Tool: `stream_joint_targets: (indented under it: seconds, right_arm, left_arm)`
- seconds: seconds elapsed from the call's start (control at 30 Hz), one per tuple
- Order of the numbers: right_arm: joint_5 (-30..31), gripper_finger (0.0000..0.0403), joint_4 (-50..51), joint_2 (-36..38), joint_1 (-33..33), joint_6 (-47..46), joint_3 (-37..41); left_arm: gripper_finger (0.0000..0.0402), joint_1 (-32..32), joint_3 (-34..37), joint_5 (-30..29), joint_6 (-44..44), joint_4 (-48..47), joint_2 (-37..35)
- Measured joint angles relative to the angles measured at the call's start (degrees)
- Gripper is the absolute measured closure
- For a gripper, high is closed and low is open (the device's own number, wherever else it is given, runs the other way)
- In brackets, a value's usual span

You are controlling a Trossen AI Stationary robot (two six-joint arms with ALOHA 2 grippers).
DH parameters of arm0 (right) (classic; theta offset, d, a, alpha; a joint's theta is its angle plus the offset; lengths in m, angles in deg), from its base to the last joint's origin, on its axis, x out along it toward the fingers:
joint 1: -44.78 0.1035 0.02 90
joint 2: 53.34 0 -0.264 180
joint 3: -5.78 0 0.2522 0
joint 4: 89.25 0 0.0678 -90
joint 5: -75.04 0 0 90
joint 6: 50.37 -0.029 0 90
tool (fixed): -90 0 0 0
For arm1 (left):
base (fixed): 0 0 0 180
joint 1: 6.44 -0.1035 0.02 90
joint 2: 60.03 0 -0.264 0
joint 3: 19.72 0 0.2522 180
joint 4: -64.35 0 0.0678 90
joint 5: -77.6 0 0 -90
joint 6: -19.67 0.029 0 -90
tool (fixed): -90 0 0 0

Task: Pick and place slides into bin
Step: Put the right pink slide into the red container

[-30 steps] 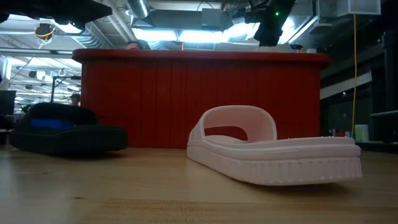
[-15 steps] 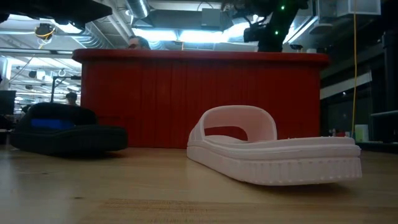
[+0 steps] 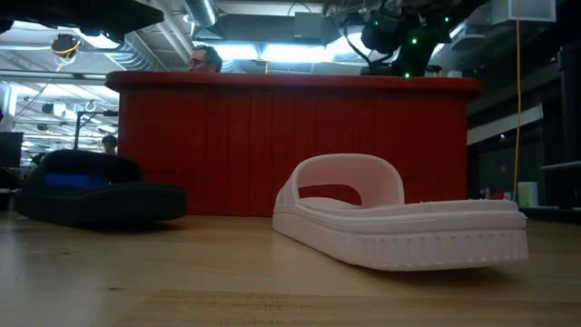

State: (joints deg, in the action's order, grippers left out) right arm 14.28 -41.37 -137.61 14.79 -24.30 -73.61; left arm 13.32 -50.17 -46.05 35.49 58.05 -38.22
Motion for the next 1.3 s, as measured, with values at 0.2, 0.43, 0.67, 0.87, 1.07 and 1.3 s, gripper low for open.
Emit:
stream_joint_targets:
  seconds: [0.2, 0.43, 0.67, 0.87, 1.07, 1.3]
  right_arm:
    - [-2.6, 0.0397, -4.2, 0.0, -1.1, 2.8, 3.5]
    - [-3.7, 0.0397, -5.3, 0.0, -2.8, 2.9, 5.2]
    - [-8.1, 0.0397, -6.2, 0.0, -4.1, 2.9, 5.2]
    - [-8.4, 0.0397, -6.1, 0.0, -4.4, 3.8, 5.2]
    - [-9.5, 0.0397, -6.1, 0.0, -4.4, 4.6, 5.2]
    - [-9.5, 0.0397, -5.9, 0.0, -4.4, 4.5, 5.2]
  left_arm:
    - [0.0400, 0.0, 0.0, 0.0, 0.0, 0.0, 0.0]
    - [0.0400, 0.0, 0.0, 0.0, 0.0, 0.0, 0.0]
    - [0.0400, 0.0, 0.0, 0.0, 0.0, 0.0, 0.0]
    - [0.0400, 0.0, 0.0, 0.0, 0.0, 0.0, 0.0]
    - [0.0400, 0.0, 0.0, 0.0, 0.0, 0.0, 0.0]
    - [0.0400, 0.0, 0.0, 0.0, 0.0, 0.0, 0.0]
